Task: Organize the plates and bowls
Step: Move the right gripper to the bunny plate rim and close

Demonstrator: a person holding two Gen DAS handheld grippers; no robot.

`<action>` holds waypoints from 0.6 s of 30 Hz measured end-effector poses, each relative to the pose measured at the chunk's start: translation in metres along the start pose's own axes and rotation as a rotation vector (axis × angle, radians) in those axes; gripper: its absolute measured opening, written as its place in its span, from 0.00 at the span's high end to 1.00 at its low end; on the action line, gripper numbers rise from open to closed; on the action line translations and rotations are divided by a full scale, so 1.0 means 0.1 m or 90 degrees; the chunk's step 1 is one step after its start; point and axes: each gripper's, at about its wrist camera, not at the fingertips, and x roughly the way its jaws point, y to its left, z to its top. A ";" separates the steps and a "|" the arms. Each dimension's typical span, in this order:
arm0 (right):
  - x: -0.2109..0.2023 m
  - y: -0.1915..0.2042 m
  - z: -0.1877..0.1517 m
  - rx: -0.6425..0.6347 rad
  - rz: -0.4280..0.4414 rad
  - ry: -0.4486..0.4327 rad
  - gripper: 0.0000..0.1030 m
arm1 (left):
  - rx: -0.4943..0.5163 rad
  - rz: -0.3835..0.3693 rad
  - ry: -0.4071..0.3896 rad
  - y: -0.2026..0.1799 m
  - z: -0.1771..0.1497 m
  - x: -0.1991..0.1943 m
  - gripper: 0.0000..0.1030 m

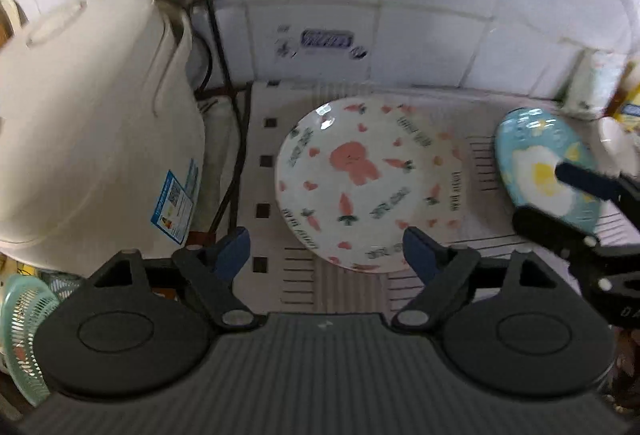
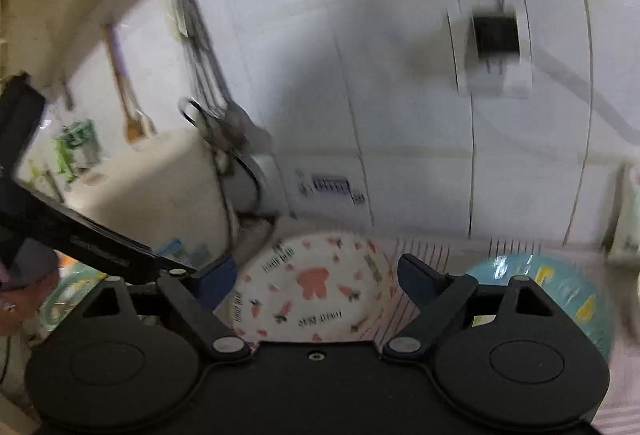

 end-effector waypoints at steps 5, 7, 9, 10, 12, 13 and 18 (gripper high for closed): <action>0.51 -0.14 -0.32 0.105 -0.017 0.072 0.12 | -0.032 -0.023 0.012 0.18 -0.03 0.47 0.18; 0.64 -0.16 -0.42 0.136 -0.011 0.085 0.12 | -0.040 -0.027 0.023 0.23 -0.04 0.65 0.18; 0.78 -0.18 -0.52 0.171 -0.007 0.096 0.13 | -0.047 -0.022 0.034 0.26 -0.05 0.81 0.20; 0.85 -0.19 -0.56 0.187 -0.007 0.106 0.14 | -0.053 -0.020 0.040 0.27 -0.05 0.86 0.21; 0.97 -0.18 -0.62 0.206 -0.012 0.111 0.25 | -0.060 -0.026 0.049 0.28 -0.06 0.96 0.22; 0.99 -0.15 -0.65 0.204 -0.031 0.099 0.29 | -0.061 -0.024 0.049 0.28 -0.07 0.99 0.24; 1.01 -0.11 -0.70 0.198 -0.076 0.048 0.35 | -0.044 -0.023 0.029 0.25 -0.01 1.06 0.41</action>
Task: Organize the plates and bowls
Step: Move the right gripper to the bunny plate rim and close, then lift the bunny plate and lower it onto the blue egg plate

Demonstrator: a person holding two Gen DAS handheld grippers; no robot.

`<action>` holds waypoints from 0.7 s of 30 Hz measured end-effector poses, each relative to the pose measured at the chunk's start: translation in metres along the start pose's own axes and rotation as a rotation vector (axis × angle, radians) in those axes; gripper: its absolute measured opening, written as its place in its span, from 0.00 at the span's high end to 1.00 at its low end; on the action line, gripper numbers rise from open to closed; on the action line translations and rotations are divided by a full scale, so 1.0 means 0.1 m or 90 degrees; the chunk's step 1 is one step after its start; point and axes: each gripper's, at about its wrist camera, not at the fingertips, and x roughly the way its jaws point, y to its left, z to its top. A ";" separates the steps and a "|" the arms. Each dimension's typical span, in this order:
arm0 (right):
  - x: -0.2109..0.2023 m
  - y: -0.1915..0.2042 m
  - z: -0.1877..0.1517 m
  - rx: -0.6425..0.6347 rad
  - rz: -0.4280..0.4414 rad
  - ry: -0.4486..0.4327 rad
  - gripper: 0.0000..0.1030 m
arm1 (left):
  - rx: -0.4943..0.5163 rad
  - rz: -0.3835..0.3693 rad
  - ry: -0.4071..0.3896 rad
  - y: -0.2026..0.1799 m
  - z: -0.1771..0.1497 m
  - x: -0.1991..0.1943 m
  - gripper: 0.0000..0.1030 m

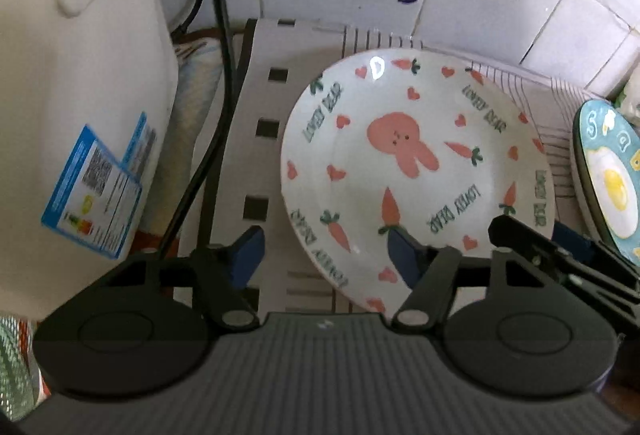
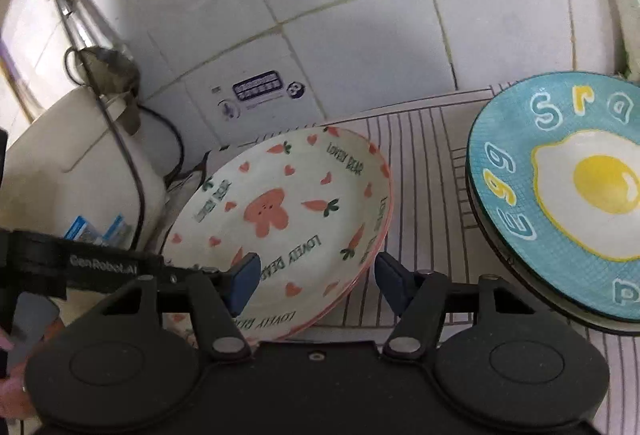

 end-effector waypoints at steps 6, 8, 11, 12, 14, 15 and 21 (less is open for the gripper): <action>0.10 -0.09 0.05 0.026 -0.034 -0.018 0.69 | -0.017 0.008 -0.016 0.08 0.04 0.08 0.66; 0.11 -0.13 0.07 0.037 -0.045 -0.013 0.71 | -0.007 -0.003 -0.019 0.08 0.04 0.09 0.70; 0.17 -0.18 0.08 0.044 -0.039 -0.005 0.73 | -0.007 -0.009 -0.015 0.09 0.05 0.11 0.70; 0.19 -0.18 0.09 0.042 -0.038 -0.005 0.72 | -0.013 -0.011 -0.013 0.10 0.04 0.11 0.70; 0.23 -0.15 0.12 0.035 -0.039 -0.001 0.72 | -0.014 -0.012 -0.009 0.10 0.04 0.11 0.70; 0.24 -0.14 0.13 0.027 -0.041 0.003 0.76 | -0.007 -0.009 -0.007 0.09 0.04 0.11 0.70; 0.09 -0.21 0.26 0.007 -0.006 0.034 0.81 | 0.034 -0.020 -0.019 0.02 -0.03 -0.07 0.70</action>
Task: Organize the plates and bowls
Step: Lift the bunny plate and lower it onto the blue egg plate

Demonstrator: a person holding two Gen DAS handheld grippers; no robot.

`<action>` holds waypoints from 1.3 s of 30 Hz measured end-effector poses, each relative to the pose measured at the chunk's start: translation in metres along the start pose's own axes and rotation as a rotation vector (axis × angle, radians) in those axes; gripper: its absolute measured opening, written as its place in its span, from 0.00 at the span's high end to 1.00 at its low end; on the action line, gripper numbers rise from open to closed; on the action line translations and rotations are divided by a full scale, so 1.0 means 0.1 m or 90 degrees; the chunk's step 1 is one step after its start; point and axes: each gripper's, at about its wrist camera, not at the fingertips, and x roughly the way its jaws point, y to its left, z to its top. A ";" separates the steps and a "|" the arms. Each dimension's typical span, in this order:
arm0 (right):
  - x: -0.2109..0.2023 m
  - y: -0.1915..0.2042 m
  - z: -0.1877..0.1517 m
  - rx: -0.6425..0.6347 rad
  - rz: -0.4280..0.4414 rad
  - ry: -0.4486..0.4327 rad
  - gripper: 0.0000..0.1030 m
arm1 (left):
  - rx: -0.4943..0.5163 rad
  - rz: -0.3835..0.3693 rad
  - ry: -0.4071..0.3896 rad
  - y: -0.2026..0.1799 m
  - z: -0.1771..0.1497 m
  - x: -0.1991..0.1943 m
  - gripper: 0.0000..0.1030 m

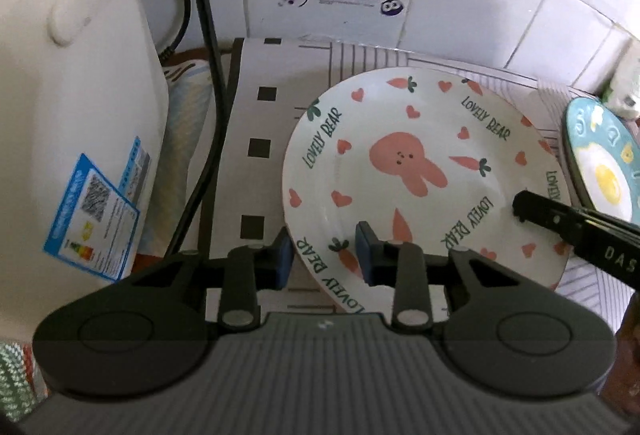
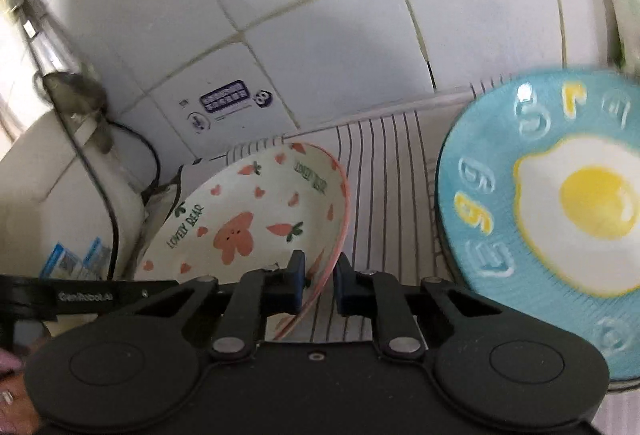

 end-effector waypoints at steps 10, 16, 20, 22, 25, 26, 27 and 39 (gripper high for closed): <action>-0.55 -0.04 0.06 -0.016 0.007 -0.014 0.80 | 0.054 -0.035 -0.023 -0.37 0.05 -0.45 0.70; -1.00 -0.22 0.12 0.005 -0.022 -0.057 0.79 | 0.120 -0.075 -0.051 -0.79 0.13 -0.60 0.70; -1.21 -0.42 0.11 0.029 -0.048 -0.079 0.79 | 0.151 -0.102 -0.029 -1.09 0.20 -0.55 0.70; -1.29 -0.52 0.10 0.028 -0.061 -0.079 0.79 | 0.173 -0.118 -0.020 -1.24 0.23 -0.53 0.70; -1.38 -0.71 0.06 0.041 -0.075 -0.074 0.78 | 0.199 -0.144 -0.012 -1.43 0.25 -0.49 0.70; -1.41 -0.77 0.03 0.051 -0.080 -0.075 0.78 | 0.212 -0.147 -0.010 -1.50 0.26 -0.47 0.70; -1.44 -0.82 0.00 0.060 -0.086 -0.075 0.77 | 0.219 -0.150 -0.008 -1.57 0.27 -0.46 0.70; -1.48 -1.26 -0.03 0.104 -0.126 -0.053 0.76 | 0.259 -0.145 0.105 -2.07 0.43 0.01 0.70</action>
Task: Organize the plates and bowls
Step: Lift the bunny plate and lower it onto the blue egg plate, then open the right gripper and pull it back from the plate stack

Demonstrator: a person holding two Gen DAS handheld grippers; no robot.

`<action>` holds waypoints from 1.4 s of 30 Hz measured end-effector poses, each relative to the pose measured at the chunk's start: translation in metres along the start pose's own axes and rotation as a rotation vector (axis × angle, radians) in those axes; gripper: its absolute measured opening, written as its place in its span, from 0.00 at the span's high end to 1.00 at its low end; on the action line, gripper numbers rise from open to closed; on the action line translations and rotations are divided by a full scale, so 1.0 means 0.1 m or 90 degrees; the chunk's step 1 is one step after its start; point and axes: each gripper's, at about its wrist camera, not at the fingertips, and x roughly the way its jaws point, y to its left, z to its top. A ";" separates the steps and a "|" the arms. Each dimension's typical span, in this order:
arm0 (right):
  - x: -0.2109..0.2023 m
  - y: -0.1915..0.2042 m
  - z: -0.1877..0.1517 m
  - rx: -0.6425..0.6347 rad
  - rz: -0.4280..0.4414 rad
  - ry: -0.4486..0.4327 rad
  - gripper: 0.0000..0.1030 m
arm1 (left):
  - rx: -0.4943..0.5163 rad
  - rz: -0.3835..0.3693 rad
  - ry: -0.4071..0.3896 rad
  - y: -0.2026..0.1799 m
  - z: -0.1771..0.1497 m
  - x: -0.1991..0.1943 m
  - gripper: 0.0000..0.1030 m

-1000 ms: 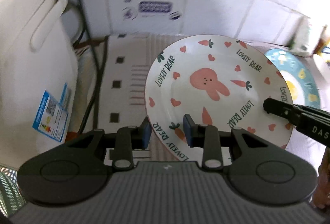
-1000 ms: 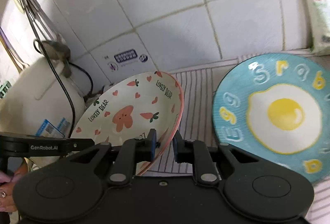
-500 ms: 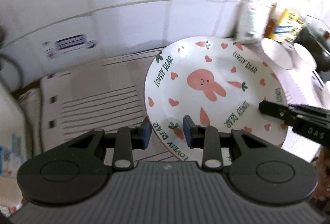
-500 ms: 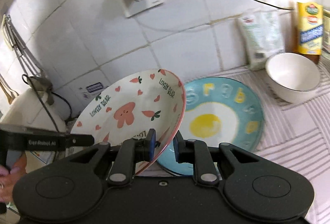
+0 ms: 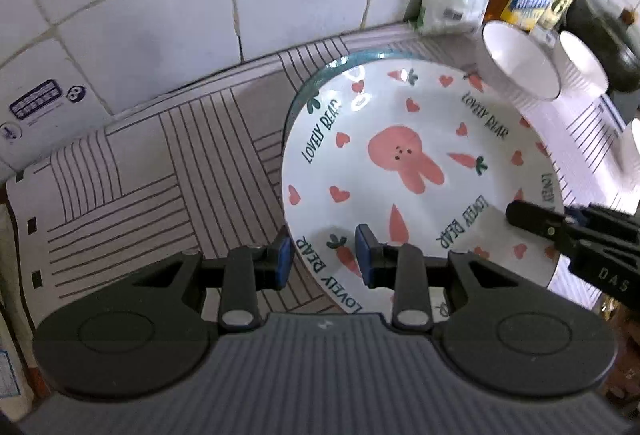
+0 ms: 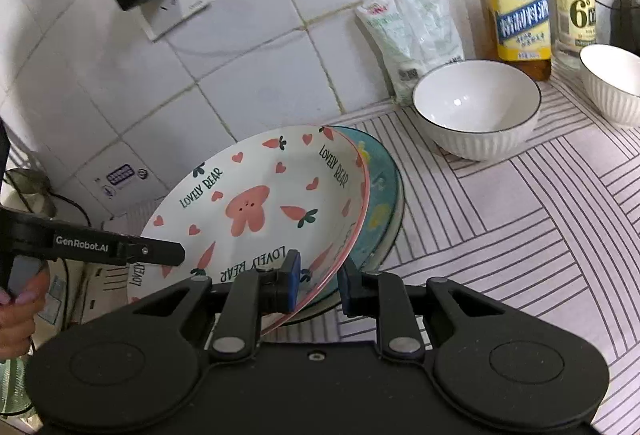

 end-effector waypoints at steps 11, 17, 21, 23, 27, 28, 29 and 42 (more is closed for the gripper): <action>0.14 0.02 0.12 -0.030 -0.058 0.061 0.73 | -0.046 0.003 0.084 -0.03 0.16 0.23 0.69; 0.22 0.13 0.15 -0.047 -0.114 0.078 0.69 | -0.059 0.014 0.084 -0.02 0.19 0.27 0.69; 0.30 0.19 0.15 -0.055 -0.142 0.107 0.59 | -0.048 0.015 0.078 -0.04 0.19 0.28 0.69; 0.34 0.24 0.14 -0.079 -0.163 0.108 0.56 | -0.044 0.016 0.075 -0.04 0.19 0.28 0.69; 0.37 0.26 0.09 -0.097 -0.173 0.098 0.55 | -0.048 0.012 0.064 -0.01 0.18 0.26 0.70; 0.38 0.25 0.08 -0.100 -0.176 0.094 0.55 | -0.049 0.011 0.063 -0.01 0.18 0.25 0.70; 0.40 0.27 0.07 -0.116 -0.184 0.090 0.55 | -0.046 0.010 0.061 -0.02 0.17 0.25 0.70; 0.15 0.33 -0.07 -0.144 -0.185 0.048 0.55 | 0.001 0.013 0.027 -0.24 0.03 -0.16 0.71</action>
